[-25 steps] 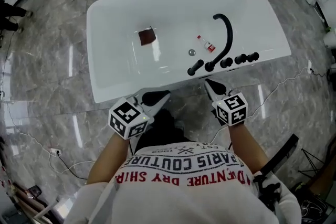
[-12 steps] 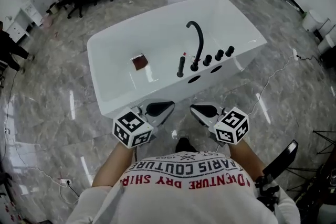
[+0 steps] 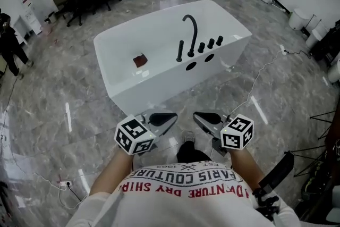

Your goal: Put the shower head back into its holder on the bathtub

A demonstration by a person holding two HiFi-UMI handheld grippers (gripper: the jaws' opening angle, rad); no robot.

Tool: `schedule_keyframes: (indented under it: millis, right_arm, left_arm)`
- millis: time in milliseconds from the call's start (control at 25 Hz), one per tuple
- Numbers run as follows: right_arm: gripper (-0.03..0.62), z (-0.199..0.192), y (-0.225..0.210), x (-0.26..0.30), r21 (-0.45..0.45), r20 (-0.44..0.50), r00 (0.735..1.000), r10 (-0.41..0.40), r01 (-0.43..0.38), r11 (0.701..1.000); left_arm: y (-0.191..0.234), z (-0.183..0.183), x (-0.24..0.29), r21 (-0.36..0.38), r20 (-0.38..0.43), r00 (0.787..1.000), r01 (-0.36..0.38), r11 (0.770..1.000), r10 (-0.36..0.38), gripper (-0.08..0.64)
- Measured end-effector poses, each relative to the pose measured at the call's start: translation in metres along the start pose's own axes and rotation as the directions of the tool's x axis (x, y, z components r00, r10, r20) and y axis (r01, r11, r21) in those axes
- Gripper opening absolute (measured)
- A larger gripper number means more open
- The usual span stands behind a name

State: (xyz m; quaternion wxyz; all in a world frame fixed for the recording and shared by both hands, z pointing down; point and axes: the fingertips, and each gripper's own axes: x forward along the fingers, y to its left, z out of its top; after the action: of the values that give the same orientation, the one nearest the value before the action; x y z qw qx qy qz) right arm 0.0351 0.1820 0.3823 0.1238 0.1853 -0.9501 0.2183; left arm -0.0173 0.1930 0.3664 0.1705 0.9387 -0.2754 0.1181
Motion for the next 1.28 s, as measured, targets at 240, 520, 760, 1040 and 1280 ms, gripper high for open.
schedule_keyframes:
  millis: [240,520,760,1040,1280]
  right_arm:
    - [0.002,0.017,0.033,-0.035,-0.078,0.047,0.998,-0.041,0.045,0.996]
    - [0.002,0.018,0.037,-0.06,-0.115,0.063,0.995,-0.077,0.083,0.99]
    - [0.002,-0.008,0.038,-0.06,-0.088,0.043,0.996,-0.073,0.076,0.993]
    - [0.002,-0.003,0.043,-0.053,-0.078,0.061,0.997,-0.044,0.049,0.996]
    - [0.002,-0.003,0.055,-0.042,-0.101,0.053,0.998,-0.037,0.042,0.994]
  left_arm:
    - [-0.043,0.025,-0.001,0.072,0.027,0.999,0.032,0.997,-0.034,0.002]
    - [-0.056,0.033,0.011,0.071,0.054,0.998,0.019,0.997,-0.023,0.002]
    - [-0.075,0.009,0.022,0.067,0.012,0.997,0.072,0.995,-0.073,0.002]
    - [-0.082,0.007,0.011,0.079,-0.006,0.997,0.076,0.994,-0.075,0.002]
    - [-0.075,0.002,-0.001,0.074,0.0,0.998,0.057,0.996,-0.057,0.002]
